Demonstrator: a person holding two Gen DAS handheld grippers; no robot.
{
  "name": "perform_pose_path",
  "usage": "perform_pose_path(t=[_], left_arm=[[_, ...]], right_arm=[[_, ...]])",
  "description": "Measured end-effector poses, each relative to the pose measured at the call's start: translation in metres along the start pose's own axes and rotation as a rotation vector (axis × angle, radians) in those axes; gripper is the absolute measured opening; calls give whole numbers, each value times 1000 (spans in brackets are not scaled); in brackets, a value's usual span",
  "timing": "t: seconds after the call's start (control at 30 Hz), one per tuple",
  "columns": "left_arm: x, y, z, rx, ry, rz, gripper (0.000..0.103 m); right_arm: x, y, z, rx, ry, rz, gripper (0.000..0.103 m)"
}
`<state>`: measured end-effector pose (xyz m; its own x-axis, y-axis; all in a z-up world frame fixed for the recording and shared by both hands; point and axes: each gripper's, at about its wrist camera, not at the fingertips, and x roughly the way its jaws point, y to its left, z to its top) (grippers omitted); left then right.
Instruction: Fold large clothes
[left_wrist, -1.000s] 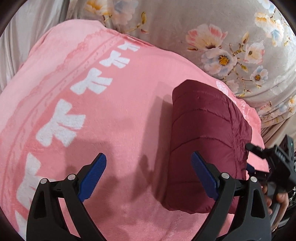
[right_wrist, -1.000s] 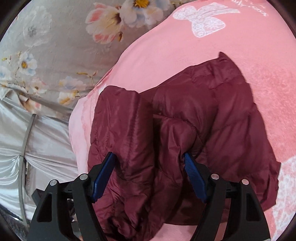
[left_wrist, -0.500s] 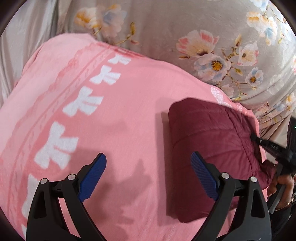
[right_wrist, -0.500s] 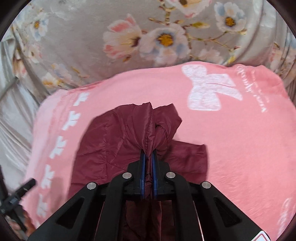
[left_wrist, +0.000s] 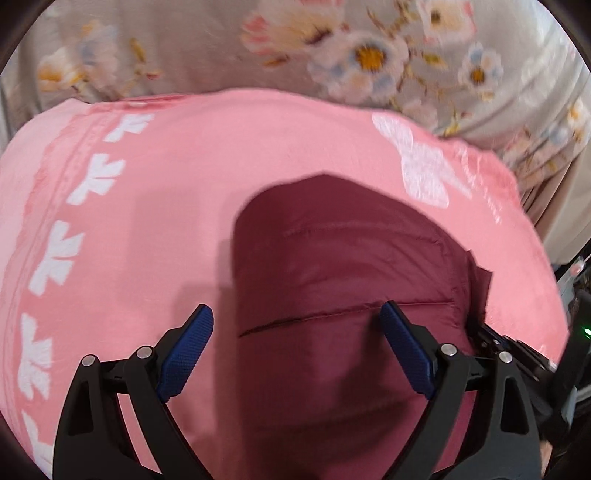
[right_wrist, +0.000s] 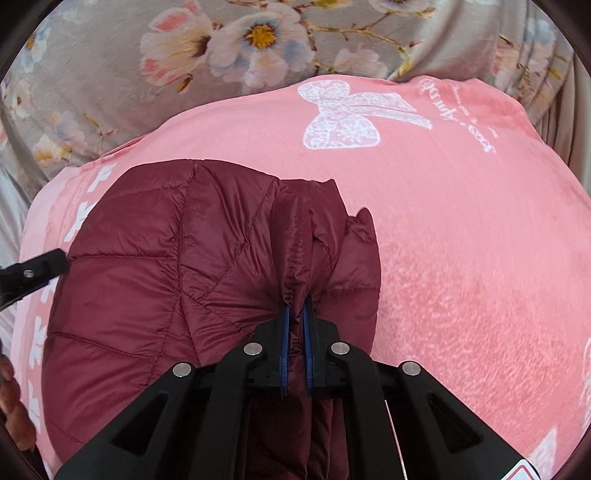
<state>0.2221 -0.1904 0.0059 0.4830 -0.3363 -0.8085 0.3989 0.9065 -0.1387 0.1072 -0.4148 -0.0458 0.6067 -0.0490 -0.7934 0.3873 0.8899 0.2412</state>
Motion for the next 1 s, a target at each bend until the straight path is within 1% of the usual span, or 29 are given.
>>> perform_pose_path(t=[0.07, 0.13, 0.2, 0.23, 0.3, 0.37, 0.43, 0.53, 0.6, 0.67, 0.73, 0.8, 0.9, 1.0], left_arm=[[14, -4, -2, 0, 21, -3, 90], [25, -4, -6, -14, 40, -24, 91], [32, -5, -9, -17, 45, -25, 92], [35, -6, -10, -15, 46, -19, 93], [38, -6, -12, -10, 50, -9, 93], [39, -6, -13, -5, 52, -1, 93], [39, -7, -11, -4, 52, 9, 93], [34, -13, -7, 12, 41, 36, 92], [29, -17, 0, 17, 26, 45, 92], [25, -20, 8, 14, 14, 48, 92], [20, -24, 20, 6, -10, 58, 92], [19, -29, 30, 14, -36, 81, 92], [28, -37, 41, 31, -52, 122, 92], [48, -42, 46, 44, -32, 155, 92]], right_arm=[[1, -6, -8, 20, -14, -8, 5], [1, -10, -14, 28, -19, -11, 6], [-1, -14, -16, 38, -18, -5, 6], [-2, -15, -14, 44, -14, -5, 8], [-11, -17, -11, 66, -16, -22, 14], [-27, -18, -5, 87, -55, -42, 15], [-49, -15, 5, 98, -128, -63, 16], [-65, 0, 24, 58, -186, -66, 18], [-67, 12, 41, 35, -205, -48, 18], [-58, 21, 55, 24, -201, -34, 18], [-45, 24, 64, 24, -179, -31, 18], [-27, 25, 69, 26, -154, -53, 18], [2, 17, 67, 43, -104, -100, 18], [26, 5, 57, 77, -59, -103, 18]])
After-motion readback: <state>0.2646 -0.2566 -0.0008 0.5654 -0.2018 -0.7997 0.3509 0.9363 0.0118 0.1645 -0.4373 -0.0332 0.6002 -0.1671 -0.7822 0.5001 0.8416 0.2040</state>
